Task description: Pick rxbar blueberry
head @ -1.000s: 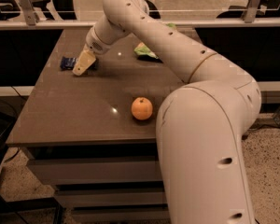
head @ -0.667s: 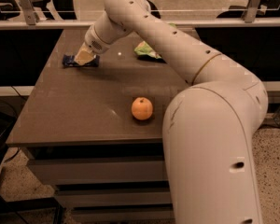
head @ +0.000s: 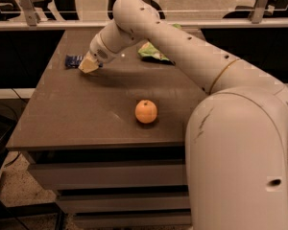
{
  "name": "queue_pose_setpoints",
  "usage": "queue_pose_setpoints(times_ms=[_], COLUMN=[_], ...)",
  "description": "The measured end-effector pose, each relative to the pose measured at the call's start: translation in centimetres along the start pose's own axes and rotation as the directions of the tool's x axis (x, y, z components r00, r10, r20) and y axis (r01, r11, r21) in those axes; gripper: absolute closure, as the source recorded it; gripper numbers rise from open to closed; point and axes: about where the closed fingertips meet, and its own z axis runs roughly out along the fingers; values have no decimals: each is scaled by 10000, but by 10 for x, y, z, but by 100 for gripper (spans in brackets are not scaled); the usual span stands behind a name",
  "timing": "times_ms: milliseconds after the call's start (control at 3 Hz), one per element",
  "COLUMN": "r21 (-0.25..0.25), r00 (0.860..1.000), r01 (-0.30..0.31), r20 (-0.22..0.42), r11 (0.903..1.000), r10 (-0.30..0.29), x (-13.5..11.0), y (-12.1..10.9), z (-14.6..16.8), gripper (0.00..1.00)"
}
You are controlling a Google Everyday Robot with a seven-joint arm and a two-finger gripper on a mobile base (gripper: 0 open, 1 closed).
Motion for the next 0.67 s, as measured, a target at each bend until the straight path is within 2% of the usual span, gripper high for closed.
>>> queue_pose_setpoints(times_ms=[333,667], r21=[-125,-103], r00=[9996,9978], r01=[231,579], r20=[-133,-318], r11=[9997,9983], r10=[-233,-582], x=[-7,-27], y=[2,-8], z=[-7,-26], gripper=[83,59])
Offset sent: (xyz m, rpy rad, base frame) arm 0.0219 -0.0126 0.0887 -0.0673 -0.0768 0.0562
